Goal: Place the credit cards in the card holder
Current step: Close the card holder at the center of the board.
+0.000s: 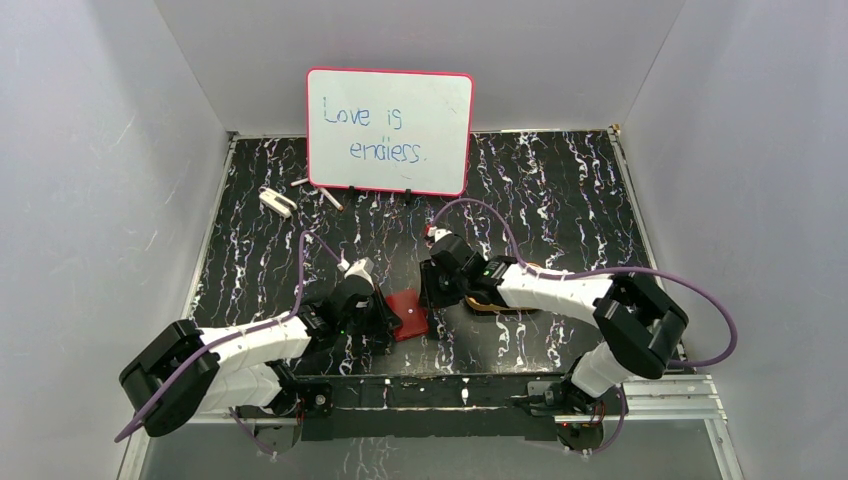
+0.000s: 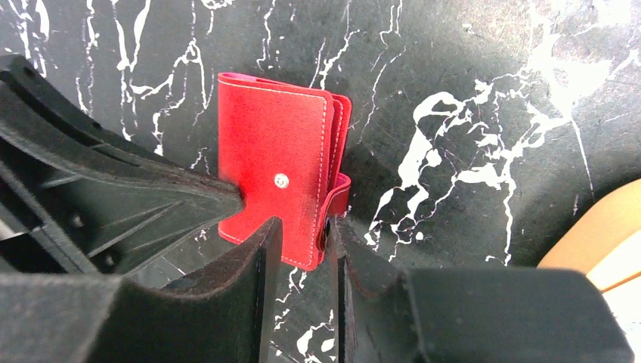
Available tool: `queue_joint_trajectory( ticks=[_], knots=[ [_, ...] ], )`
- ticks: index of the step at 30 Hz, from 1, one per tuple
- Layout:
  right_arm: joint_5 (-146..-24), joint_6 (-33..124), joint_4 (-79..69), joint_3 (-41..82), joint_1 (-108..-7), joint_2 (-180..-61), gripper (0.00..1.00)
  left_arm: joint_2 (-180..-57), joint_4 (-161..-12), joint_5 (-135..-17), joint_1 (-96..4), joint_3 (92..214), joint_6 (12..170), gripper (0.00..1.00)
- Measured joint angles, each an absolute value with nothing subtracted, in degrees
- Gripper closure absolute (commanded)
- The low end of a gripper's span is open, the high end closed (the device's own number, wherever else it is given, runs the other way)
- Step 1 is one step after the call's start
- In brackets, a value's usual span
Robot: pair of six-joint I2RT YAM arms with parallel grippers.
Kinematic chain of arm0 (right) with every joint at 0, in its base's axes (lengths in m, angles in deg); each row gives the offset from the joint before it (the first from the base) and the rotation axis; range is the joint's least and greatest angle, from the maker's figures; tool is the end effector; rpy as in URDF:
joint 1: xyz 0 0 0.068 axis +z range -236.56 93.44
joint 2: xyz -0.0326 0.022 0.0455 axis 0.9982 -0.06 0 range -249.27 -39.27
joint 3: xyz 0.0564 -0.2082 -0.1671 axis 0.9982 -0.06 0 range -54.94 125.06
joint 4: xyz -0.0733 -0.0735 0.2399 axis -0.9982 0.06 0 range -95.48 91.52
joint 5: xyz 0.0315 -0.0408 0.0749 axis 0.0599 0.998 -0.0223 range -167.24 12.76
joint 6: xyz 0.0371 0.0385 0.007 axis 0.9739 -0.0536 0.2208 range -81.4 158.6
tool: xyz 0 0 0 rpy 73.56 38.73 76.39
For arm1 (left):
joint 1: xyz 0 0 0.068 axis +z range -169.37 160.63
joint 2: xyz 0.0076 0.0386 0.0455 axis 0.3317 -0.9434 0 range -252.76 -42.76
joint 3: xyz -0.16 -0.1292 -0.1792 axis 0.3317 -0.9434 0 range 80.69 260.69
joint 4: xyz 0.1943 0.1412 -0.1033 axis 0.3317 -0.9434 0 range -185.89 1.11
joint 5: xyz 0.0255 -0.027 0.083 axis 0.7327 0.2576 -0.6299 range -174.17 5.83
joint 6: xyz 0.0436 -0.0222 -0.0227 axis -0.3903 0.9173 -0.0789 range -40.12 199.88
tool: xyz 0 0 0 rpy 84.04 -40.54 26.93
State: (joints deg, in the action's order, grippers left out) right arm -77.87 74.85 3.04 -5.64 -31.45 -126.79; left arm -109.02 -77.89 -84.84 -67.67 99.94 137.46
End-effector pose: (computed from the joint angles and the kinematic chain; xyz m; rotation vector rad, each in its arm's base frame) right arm 0.1789 0.2572 0.1930 -0.4190 2.4910 0.7263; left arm 0.1422 -0.1590 0.1524 -0.2006 2.3835 -0.9638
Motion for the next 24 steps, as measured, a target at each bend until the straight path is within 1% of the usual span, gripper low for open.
queue_joint_trajectory(
  ticks=[4, 6, 10, 13, 20, 24],
  knots=[
    [-77.9, 75.2, 2.9, -5.8, -31.5, -125.5, 0.62, -109.0, -78.0, -84.8, -67.7, 99.9, 137.5, 1.0],
    [-77.9, 75.5, 2.9, -5.8, -31.7, -125.2, 0.66, -109.0, -78.0, -84.8, -67.7, 100.0, 137.5, 1.0],
    [-77.8, 75.8, 3.0, -5.8, -32.0, -125.1, 0.79, -109.1, -78.0, -84.9, -67.7, 100.0, 137.5, 1.0],
    [-77.8, 75.9, 3.0, -6.0, -32.4, -125.1, 0.83, -109.1, -78.3, -84.9, -67.7, 100.2, 137.5, 1.0],
    [-77.8, 75.9, 3.0, -6.1, -33.0, -125.1, 0.84, -109.1, -78.4, -84.9, -67.7, 100.2, 137.5, 1.0],
    [-77.9, 75.9, 3.0, -6.1, -33.3, -125.1, 0.82, -109.1, -78.4, -84.9, -67.7, 100.2, 137.5, 1.0]
  ],
)
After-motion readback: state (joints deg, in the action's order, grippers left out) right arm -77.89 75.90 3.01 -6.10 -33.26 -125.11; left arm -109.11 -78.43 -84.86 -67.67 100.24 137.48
